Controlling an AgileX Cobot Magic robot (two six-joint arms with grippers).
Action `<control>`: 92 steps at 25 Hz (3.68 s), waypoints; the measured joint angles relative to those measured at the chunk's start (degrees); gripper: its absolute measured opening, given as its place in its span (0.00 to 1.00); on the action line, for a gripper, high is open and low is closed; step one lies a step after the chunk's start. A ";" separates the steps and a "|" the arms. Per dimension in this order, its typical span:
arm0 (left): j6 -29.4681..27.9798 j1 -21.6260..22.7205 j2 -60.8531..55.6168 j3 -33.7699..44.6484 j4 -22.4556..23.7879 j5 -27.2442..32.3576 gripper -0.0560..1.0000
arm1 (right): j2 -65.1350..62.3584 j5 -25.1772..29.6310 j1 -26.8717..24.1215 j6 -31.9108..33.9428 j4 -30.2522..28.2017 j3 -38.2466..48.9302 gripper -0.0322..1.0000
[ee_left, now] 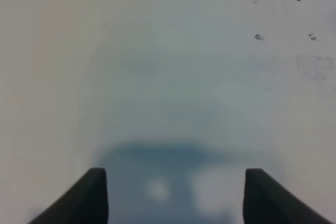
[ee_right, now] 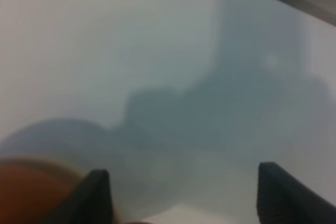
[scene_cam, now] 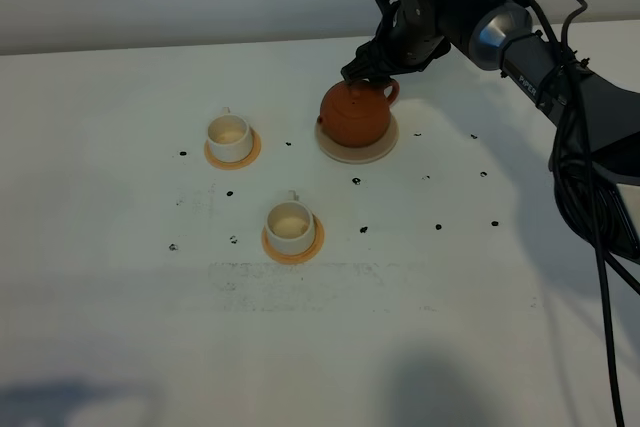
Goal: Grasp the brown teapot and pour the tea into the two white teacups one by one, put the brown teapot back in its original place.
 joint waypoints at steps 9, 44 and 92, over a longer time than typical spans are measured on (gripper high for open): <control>0.00 0.00 0.00 0.00 0.00 0.00 0.57 | -0.48 1.67 0.00 -0.77 -0.01 -0.39 0.60; -0.06 0.00 0.00 0.00 0.00 0.00 0.57 | -1.06 6.80 -0.35 -1.60 0.91 -0.39 0.60; -0.11 0.00 0.00 0.00 0.00 0.00 0.57 | -2.02 9.90 -1.99 -1.47 3.32 -0.45 0.60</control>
